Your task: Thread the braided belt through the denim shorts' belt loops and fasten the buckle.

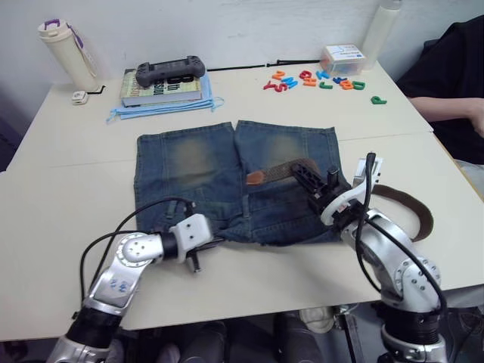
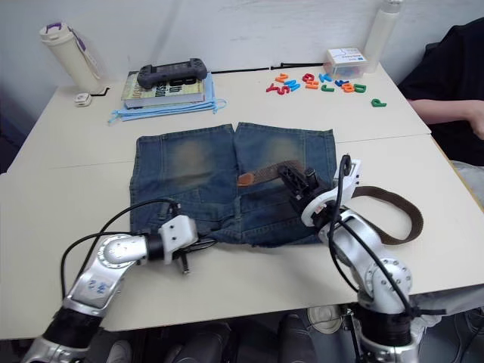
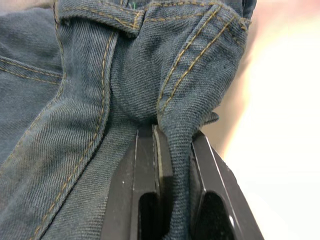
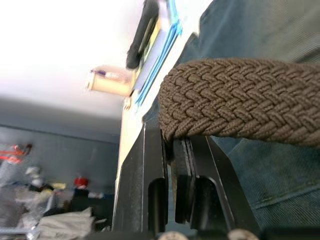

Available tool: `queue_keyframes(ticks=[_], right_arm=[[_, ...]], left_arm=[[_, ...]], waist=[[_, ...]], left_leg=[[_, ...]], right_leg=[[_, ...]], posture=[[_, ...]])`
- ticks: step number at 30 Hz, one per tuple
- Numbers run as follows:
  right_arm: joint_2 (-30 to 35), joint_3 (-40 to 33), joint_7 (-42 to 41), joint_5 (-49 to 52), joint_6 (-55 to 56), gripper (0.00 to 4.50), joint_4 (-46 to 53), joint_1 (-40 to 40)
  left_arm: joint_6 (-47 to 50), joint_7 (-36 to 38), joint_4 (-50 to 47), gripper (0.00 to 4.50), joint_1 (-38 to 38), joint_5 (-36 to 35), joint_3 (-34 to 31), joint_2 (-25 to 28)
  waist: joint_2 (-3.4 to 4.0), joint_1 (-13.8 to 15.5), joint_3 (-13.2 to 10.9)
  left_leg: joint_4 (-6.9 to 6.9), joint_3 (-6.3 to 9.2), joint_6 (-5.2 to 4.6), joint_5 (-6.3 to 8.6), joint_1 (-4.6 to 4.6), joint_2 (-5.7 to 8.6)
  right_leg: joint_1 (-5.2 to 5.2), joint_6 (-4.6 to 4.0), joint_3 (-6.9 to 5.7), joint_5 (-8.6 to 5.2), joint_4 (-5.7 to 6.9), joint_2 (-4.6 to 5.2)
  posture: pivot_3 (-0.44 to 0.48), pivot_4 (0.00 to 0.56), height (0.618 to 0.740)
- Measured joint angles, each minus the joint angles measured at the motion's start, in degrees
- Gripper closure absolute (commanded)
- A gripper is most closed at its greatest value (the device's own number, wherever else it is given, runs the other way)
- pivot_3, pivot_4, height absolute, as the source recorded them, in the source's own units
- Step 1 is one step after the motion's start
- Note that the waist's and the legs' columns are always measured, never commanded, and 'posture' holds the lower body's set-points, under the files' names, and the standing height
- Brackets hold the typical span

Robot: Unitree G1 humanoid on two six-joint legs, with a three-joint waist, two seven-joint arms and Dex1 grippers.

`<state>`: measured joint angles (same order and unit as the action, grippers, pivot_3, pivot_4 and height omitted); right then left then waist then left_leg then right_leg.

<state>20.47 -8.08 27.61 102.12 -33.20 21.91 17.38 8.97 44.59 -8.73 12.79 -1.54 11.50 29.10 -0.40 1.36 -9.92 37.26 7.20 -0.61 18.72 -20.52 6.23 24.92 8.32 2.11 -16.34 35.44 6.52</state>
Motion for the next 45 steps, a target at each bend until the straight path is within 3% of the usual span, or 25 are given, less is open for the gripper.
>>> queue_keyframes(ticks=[5, 12, 18, 30, 36, 45], right_arm=[[6.23, -2.33, -4.36, 0.54, -4.50, 4.50, -7.06, 3.37], [7.52, -3.74, -7.09, 0.66, -7.35, 4.50, -10.60, 4.30], [7.66, -4.81, -7.75, 0.65, -8.26, 4.50, -11.03, 4.51], [8.24, -5.74, -7.95, 0.65, -10.21, 4.50, -11.11, 4.63], [9.85, -5.73, -8.30, 0.53, -12.23, 4.50, -11.10, 4.31], [10.12, -5.71, -8.31, -1.14, -13.61, 4.50, -11.11, 3.82]], left_arm=[[2.90, -4.57, 0.88, 4.48, 3.46, 4.92, 3.42, -4.58], [7.28, -7.60, 0.24, 4.48, 5.12, 7.41, 5.23, -7.80], [7.45, -5.68, -2.16, 1.77, 1.44, 3.48, 1.80, -5.37], [13.92, -3.82, -11.40, 1.77, -5.62, -17.51, -15.76, -5.06], [19.60, -5.24, -12.06, 1.77, -7.72, -22.89, -18.02, -4.79], [20.96, -6.68, -13.13, 1.77, -7.40, -24.00, -17.99, -4.43]], waist=[[0.01, 0.39, 0.00], [0.01, 0.17, 0.00], [0.01, -0.35, 0.00], [0.02, -0.09, -0.01], [0.02, -0.06, -0.01], [0.02, -0.05, -0.01]], left_leg=[[0.10, 0.08, -0.06, -0.02, 0.09, 0.05], [0.07, 0.06, -0.07, -0.02, 0.09, 0.02], [-0.05, 0.03, -0.04, -0.01, 0.08, -0.07], [-0.01, 0.04, -0.06, 0.00, 0.01, -0.05], [0.00, 0.04, -0.06, 0.00, 0.01, -0.05], [-0.02, 0.03, -0.05, 0.00, 0.01, -0.05]], right_leg=[[-0.33, 0.09, -0.06, 0.07, -0.18, 0.02], [-0.33, 0.11, -0.06, 0.09, -0.29, 0.02], [-0.23, 0.10, -0.04, 0.09, -0.34, 0.00], [-0.24, 0.10, -0.07, 0.09, -0.43, 0.01], [-0.24, 0.10, -0.07, 0.09, -0.43, 0.00], [-0.23, 0.10, -0.07, 0.09, -0.44, -0.01]], posture=[[0.000, 0.150, 0.731], [0.000, 0.150, 0.731], [0.000, 0.150, 0.731], [0.000, 0.150, 0.731], [0.000, 0.150, 0.731], [0.000, 0.150, 0.731]])
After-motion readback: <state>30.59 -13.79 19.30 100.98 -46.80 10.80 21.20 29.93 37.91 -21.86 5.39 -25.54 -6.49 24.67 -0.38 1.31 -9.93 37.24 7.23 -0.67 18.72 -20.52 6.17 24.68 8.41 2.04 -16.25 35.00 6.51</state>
